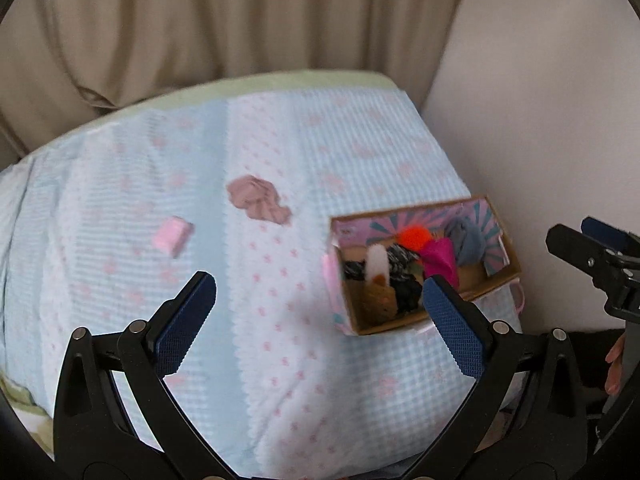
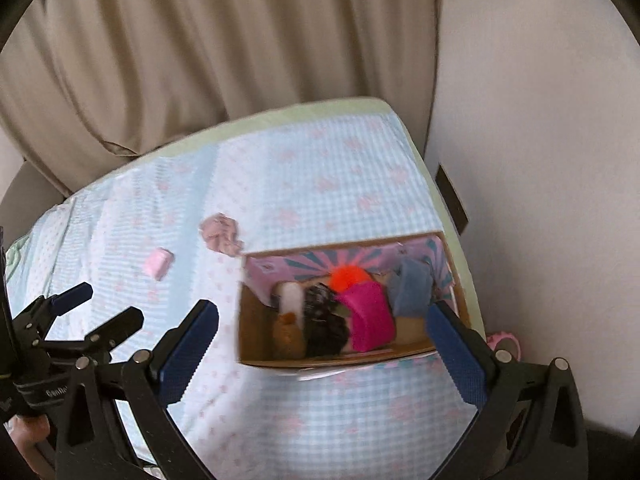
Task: Organize soft objects
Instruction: 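Move both tools toward the pink fuzzy block and mauve cloth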
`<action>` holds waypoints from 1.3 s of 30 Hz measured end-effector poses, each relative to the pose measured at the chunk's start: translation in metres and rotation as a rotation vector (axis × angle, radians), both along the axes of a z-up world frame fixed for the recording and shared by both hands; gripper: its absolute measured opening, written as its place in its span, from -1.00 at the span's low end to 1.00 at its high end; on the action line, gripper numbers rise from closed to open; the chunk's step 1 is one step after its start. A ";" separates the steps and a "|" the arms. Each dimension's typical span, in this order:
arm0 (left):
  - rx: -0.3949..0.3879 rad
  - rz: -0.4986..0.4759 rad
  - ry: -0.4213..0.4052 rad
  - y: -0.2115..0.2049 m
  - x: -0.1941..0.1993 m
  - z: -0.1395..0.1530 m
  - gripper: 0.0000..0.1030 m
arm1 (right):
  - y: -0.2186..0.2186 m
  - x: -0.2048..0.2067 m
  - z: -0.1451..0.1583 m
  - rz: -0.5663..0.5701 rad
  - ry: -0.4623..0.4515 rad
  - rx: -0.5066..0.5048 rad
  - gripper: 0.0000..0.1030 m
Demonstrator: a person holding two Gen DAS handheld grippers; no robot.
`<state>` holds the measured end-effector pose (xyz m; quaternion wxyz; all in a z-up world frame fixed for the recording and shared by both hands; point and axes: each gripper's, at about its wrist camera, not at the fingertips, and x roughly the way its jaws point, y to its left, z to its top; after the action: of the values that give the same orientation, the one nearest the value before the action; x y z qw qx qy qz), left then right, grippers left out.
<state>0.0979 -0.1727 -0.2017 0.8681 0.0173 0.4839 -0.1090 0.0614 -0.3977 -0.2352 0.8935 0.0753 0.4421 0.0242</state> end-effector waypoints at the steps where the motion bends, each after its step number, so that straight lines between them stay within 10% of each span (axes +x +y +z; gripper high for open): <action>1: -0.008 0.012 -0.017 0.010 -0.004 0.008 0.99 | 0.008 -0.004 0.007 0.002 -0.017 0.001 1.00; 22: 0.021 0.180 -0.225 0.220 -0.049 0.081 0.99 | 0.191 -0.027 0.055 0.111 -0.188 -0.097 1.00; 30: 0.016 0.137 -0.189 0.255 -0.020 0.056 0.99 | 0.227 0.003 0.041 0.100 -0.179 -0.075 1.00; 39: -0.031 0.037 -0.129 0.271 0.052 -0.035 0.99 | 0.259 0.073 -0.034 0.042 -0.142 -0.084 1.00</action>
<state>0.1502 0.0978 -0.2372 0.8996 0.0020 0.4253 -0.0990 0.1345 -0.1387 -0.2693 0.9243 0.0263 0.3796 0.0297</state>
